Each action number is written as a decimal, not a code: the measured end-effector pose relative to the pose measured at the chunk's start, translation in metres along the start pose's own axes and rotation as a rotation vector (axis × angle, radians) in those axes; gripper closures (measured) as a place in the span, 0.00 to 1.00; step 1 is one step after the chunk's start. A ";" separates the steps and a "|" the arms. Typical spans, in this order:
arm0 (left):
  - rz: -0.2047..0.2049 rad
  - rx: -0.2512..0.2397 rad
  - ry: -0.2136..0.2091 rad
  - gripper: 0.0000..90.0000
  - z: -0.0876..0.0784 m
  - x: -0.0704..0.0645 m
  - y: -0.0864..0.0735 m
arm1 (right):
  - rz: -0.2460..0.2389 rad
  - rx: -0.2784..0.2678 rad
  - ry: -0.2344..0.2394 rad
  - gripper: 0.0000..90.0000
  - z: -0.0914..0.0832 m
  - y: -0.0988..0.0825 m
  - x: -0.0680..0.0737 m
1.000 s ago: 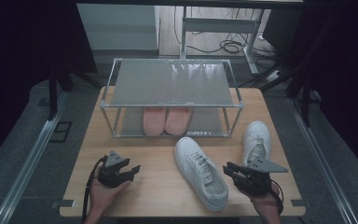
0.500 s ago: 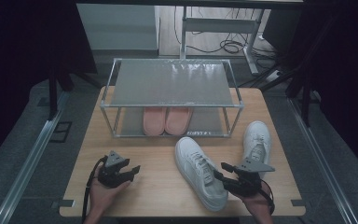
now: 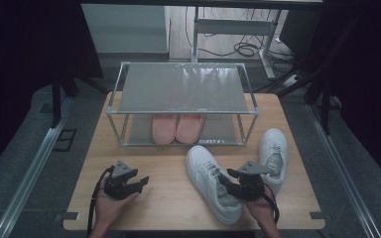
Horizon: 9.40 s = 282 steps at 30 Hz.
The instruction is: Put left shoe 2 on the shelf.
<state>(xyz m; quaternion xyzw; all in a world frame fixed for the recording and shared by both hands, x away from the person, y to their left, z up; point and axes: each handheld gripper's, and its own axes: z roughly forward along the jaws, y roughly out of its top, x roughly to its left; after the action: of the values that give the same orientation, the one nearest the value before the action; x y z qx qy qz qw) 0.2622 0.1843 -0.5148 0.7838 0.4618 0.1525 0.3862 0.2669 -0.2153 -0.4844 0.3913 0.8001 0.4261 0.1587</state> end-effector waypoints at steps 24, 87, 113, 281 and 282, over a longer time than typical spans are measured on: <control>-0.006 -0.005 -0.005 0.51 -0.001 0.000 0.000 | 0.058 -0.061 -0.003 0.91 0.012 -0.005 -0.004; -0.042 -0.048 -0.001 0.51 -0.013 0.011 0.003 | 0.199 -0.452 0.189 0.91 -0.044 0.069 0.012; -0.041 -0.034 -0.005 0.51 -0.008 0.011 -0.001 | 0.192 -0.502 0.139 0.91 -0.018 0.160 0.004; -0.030 -0.012 -0.031 0.51 -0.002 0.006 -0.006 | 0.352 -0.308 0.042 0.99 0.109 0.207 -0.030; -0.031 -0.012 -0.031 0.51 -0.002 0.006 -0.006 | 0.351 -0.308 0.045 0.99 0.110 0.207 -0.029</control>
<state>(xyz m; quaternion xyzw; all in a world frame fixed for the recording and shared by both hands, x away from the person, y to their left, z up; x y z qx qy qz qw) 0.2603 0.1926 -0.5186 0.7765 0.4668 0.1373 0.4003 0.4515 -0.1075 -0.3838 0.4861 0.6487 0.5727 0.1222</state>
